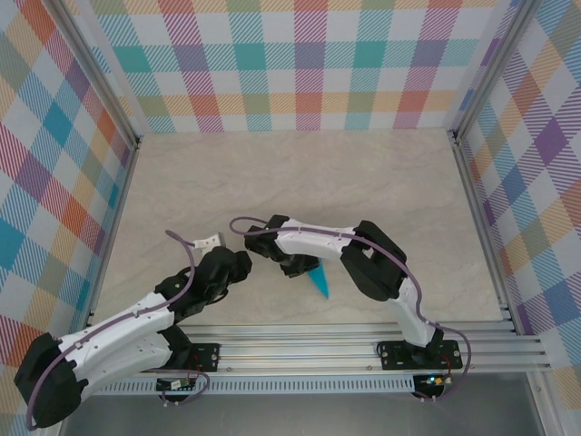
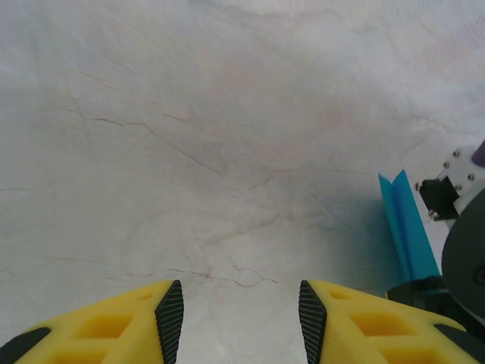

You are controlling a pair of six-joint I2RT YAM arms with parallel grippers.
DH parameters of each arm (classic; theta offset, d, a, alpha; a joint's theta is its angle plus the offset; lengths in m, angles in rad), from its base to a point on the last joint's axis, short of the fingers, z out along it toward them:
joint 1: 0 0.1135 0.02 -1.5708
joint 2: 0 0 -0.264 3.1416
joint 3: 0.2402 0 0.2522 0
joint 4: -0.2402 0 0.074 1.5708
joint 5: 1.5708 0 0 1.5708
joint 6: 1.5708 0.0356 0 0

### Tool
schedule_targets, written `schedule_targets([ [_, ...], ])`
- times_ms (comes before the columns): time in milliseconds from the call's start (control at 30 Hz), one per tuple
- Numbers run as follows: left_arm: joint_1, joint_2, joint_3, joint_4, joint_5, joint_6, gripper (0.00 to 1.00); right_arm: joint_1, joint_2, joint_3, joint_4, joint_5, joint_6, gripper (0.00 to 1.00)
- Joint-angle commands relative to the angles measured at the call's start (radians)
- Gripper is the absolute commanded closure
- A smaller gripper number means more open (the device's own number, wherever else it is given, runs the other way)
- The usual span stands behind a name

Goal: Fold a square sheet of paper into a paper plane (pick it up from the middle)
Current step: Turn over the paper at the center of the table.

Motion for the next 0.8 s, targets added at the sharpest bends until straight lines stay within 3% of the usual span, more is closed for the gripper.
schedule_targets([
  [0,0.016,-0.068,-0.022,-0.083,-0.071,-0.035,0.52,0.005,0.012,0.021,0.034,-0.095,-0.007,0.75],
  [167,0.016,-0.12,-0.023,-0.118,-0.08,-0.032,0.51,0.009,-0.022,0.003,0.138,-0.233,-0.066,0.62],
  [367,0.016,-0.116,-0.025,-0.117,-0.04,-0.027,0.5,0.007,-0.195,-0.129,0.303,-0.329,-0.087,0.38],
  [500,0.017,-0.092,-0.027,-0.094,-0.002,-0.016,0.49,-0.008,-0.331,-0.254,0.416,-0.41,-0.099,0.32],
  [600,0.017,-0.062,-0.017,-0.079,0.021,-0.002,0.49,-0.036,-0.45,-0.384,0.518,-0.47,-0.091,0.32],
  [667,0.016,-0.04,-0.008,-0.073,0.035,0.008,0.49,-0.067,-0.522,-0.468,0.581,-0.512,-0.097,0.37],
  [767,0.016,-0.005,-0.002,-0.035,0.077,0.028,0.49,-0.131,-0.581,-0.582,0.647,-0.601,-0.089,0.59],
])
